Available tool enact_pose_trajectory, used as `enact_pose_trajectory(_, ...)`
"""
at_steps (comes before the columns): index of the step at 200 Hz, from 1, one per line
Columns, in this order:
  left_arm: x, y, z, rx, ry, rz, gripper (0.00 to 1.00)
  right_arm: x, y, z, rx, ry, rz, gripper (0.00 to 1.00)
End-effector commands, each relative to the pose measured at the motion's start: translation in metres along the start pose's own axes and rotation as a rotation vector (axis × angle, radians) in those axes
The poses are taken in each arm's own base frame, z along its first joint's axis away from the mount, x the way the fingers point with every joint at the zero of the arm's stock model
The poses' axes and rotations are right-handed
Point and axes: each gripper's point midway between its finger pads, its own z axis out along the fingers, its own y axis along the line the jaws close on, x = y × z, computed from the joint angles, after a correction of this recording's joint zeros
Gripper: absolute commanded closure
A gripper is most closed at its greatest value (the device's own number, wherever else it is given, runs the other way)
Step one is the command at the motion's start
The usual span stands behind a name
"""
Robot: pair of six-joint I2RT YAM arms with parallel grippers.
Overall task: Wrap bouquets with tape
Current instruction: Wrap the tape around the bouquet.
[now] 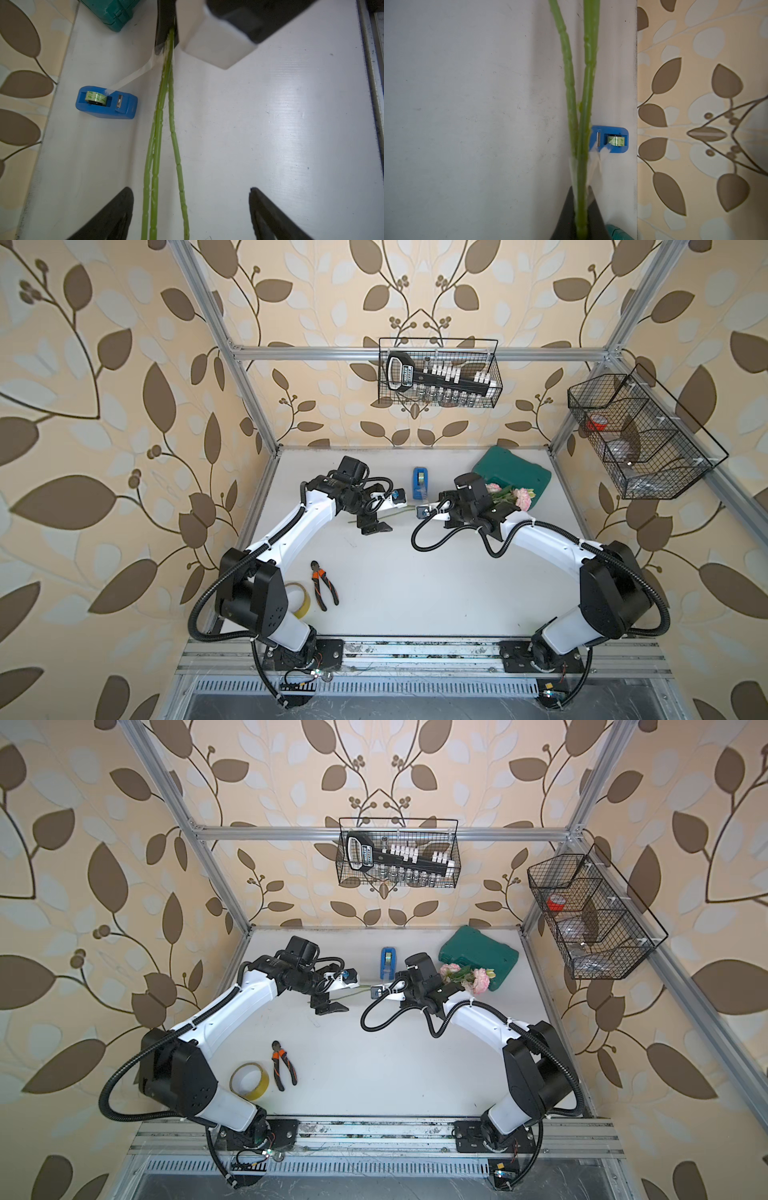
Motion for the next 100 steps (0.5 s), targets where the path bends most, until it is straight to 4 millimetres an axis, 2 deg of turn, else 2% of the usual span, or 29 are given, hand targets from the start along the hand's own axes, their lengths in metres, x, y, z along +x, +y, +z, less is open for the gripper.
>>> enact_pose_trajectory(1, -0.009, 0.002, 0.001, 0.063, -0.009, -0.008, 0.14, 0.001, -0.002, 0.006, 0.049, 0.004, -0.070, 1.00)
enact_pose_trajectory(18, -0.010, 0.009, 0.011, 0.114, -0.003, -0.028, 0.17, 0.001, 0.000, 0.008, 0.061, 0.011, -0.097, 1.00)
enact_pose_trajectory(42, -0.007, 0.015, 0.026, 0.190, 0.029, -0.043, 0.26, 0.001, -0.002, 0.008, 0.082, 0.012, -0.116, 1.00)
enact_pose_trajectory(57, -0.008, 0.011, 0.032, 0.252, 0.043, -0.053, 0.33, 0.002, -0.002, 0.009, 0.086, 0.012, -0.125, 1.00)
enact_pose_trajectory(100, -0.017, 0.006, 0.047, 0.315, 0.029, -0.043, 0.32, 0.003, 0.001, 0.011, 0.094, 0.010, -0.144, 1.00)
